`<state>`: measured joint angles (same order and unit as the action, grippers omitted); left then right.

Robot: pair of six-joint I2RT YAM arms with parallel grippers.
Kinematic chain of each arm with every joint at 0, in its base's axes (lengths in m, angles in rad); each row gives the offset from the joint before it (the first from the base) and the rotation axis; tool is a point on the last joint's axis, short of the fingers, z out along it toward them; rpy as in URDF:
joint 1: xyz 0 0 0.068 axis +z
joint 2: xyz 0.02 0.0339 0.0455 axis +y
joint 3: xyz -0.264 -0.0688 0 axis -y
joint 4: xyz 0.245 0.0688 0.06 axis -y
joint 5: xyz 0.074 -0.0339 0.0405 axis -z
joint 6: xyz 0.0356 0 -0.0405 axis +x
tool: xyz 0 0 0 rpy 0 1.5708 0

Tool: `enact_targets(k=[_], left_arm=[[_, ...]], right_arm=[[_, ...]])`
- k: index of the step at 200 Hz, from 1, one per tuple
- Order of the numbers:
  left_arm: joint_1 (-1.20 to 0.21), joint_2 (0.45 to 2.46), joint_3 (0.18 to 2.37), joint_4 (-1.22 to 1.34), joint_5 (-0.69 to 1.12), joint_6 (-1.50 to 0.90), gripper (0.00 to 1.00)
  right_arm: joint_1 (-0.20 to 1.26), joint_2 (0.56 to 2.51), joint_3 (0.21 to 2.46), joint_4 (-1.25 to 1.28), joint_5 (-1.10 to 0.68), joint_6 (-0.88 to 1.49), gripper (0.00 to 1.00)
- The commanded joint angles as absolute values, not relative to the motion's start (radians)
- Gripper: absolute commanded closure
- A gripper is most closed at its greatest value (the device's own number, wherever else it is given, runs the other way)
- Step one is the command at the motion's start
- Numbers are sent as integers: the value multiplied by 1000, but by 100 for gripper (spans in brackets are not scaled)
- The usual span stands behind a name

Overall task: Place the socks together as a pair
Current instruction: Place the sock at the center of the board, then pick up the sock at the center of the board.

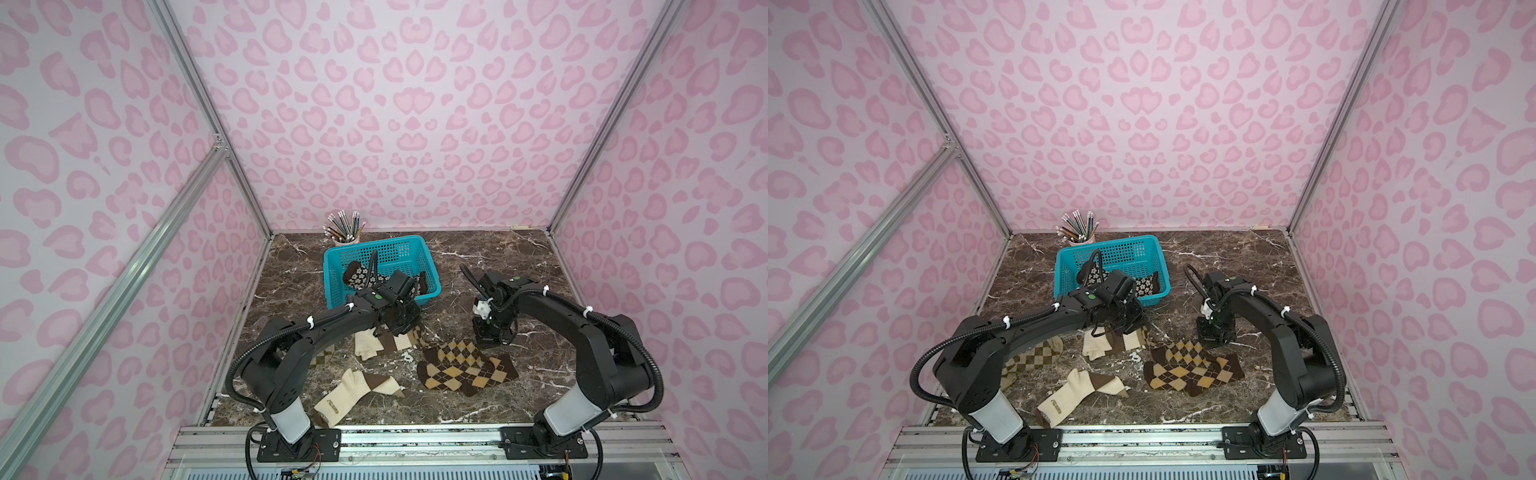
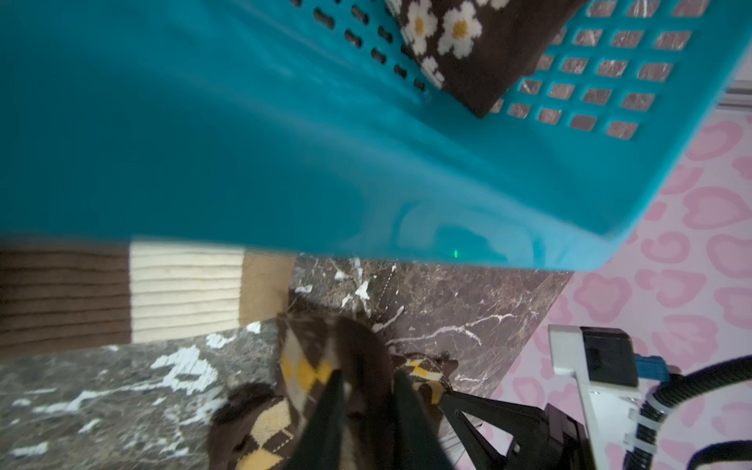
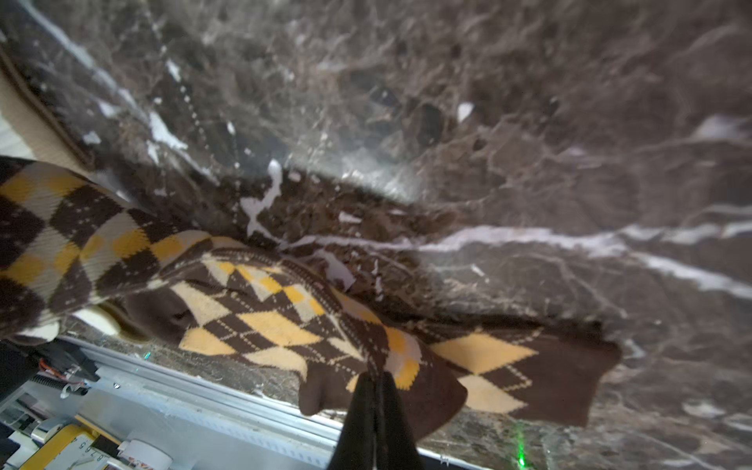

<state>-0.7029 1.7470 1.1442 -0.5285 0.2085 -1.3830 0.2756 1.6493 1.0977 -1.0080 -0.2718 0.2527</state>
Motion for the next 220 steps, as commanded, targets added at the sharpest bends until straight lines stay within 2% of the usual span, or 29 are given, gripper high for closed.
enact_targets(k=[1, 4, 10, 13, 15, 25, 45, 101, 117, 152, 184, 220], left_arm=[[-699, 1756, 1182, -505, 193, -1357, 24], [-699, 1755, 1186, -504, 193, -1356, 21], [-699, 1755, 1193, -508, 191, -1354, 17], [-699, 1755, 1196, -514, 189, -1354, 4], [-699, 1754, 1196, -516, 188, -1353, 0], [-698, 1750, 1200, -515, 188, -1349, 2], [-698, 1738, 1206, -520, 186, -1341, 2], [-704, 1676, 1184, -532, 173, -1233, 0], [-710, 1679, 1184, -506, 162, -1141, 5], [-746, 1764, 1320, -648, 34, -932, 11], [-748, 1745, 1292, -611, 20, -916, 15], [-748, 1694, 1238, -587, 19, -919, 17]], right_arm=[[243, 1662, 1121, -1005, -230, 228, 78], [238, 1662, 1124, -1004, -224, 233, 74], [228, 1656, 1126, -1000, -216, 237, 72], [224, 1651, 1127, -997, -213, 240, 72], [220, 1647, 1126, -995, -211, 240, 71], [205, 1622, 1121, -983, -203, 254, 60], [177, 1548, 1093, -961, -193, 282, 45], [155, 1337, 895, -907, -244, 353, 45], [142, 1341, 861, -865, -247, 363, 48], [141, 1383, 863, -775, -238, 406, 57], [142, 1442, 830, -720, -213, 414, 64], [140, 1471, 792, -672, -215, 423, 66]])
